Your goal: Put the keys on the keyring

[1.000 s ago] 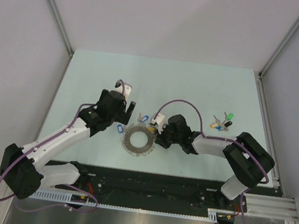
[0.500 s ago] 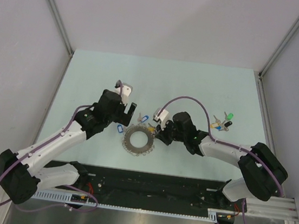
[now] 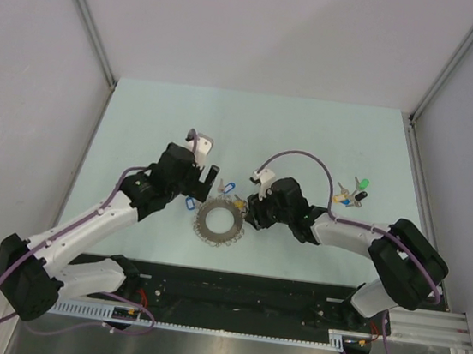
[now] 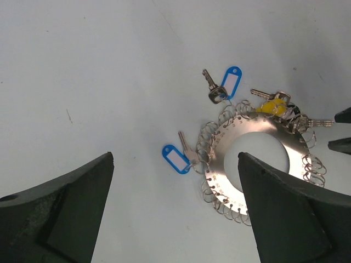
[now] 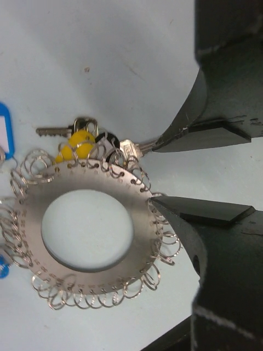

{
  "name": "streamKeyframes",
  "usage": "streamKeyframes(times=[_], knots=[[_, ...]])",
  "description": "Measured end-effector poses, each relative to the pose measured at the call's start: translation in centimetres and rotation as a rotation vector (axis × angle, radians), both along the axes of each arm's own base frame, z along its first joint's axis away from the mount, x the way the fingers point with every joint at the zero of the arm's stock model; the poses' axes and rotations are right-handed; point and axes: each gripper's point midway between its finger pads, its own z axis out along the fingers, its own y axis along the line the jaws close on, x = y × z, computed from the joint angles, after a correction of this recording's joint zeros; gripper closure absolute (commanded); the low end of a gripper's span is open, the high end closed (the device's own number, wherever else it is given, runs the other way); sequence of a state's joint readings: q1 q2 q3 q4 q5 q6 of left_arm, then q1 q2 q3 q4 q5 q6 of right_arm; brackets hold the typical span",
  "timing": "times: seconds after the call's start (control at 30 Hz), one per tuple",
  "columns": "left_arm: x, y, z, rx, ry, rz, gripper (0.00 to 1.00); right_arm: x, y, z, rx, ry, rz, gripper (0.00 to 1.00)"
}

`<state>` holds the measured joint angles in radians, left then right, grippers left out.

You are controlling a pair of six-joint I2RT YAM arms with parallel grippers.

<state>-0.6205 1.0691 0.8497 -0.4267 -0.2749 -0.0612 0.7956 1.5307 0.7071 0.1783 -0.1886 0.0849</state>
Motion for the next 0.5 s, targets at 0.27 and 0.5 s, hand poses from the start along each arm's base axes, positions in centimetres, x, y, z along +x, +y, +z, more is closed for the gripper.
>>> streamKeyframes(times=[0.27, 0.5], knots=[[-3.7, -7.1, -3.5, 0.028, 0.103, -0.123, 0.06, 2.7, -4.1, 2.2, 0.101, 0.057, -0.289, 0.27], [-6.4, -13.4, -7.1, 0.096, 0.196, -0.153, 0.31, 4.2, -10.9, 8.5, 0.244, -0.062, -0.563, 0.00]])
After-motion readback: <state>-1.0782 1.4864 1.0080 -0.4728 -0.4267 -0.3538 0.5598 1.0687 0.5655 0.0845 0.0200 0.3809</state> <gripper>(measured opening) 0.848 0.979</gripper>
